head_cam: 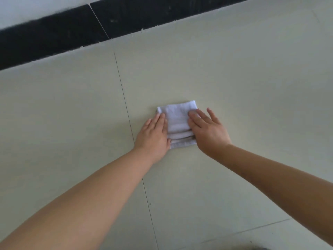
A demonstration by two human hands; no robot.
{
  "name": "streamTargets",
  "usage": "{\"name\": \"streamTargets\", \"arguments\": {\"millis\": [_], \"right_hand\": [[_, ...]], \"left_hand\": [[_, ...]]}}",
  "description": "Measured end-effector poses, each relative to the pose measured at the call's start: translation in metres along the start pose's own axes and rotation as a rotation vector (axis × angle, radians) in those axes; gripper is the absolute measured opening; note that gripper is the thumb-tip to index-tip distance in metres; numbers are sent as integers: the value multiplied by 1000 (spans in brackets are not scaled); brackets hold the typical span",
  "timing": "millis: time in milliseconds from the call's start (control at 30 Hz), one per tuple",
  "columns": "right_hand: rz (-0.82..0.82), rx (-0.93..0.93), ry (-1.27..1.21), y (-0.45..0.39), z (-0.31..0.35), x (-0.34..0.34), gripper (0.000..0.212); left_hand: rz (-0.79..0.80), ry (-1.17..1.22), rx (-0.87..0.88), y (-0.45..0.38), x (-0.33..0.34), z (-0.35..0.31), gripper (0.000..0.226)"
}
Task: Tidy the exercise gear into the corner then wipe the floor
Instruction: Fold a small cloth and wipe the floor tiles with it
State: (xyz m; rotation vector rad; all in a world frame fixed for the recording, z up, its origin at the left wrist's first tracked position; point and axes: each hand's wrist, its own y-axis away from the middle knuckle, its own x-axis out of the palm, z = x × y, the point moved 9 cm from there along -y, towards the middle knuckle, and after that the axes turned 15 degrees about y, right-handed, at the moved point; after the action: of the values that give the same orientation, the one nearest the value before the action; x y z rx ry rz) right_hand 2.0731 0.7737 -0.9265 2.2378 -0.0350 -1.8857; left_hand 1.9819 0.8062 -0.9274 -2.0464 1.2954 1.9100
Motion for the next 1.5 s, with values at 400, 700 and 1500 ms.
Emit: {"name": "streamTargets", "arguments": {"millis": [400, 700, 1500], "right_hand": [[134, 27, -145, -66, -13, -10, 53], [-70, -58, -105, -28, 26, -27, 39], [407, 206, -1, 108, -85, 6, 33]], "left_hand": [[105, -19, -222, -25, -21, 36, 60], [211, -224, -171, 15, -9, 24, 59], [259, -127, 66, 5, 31, -139, 58]]}}
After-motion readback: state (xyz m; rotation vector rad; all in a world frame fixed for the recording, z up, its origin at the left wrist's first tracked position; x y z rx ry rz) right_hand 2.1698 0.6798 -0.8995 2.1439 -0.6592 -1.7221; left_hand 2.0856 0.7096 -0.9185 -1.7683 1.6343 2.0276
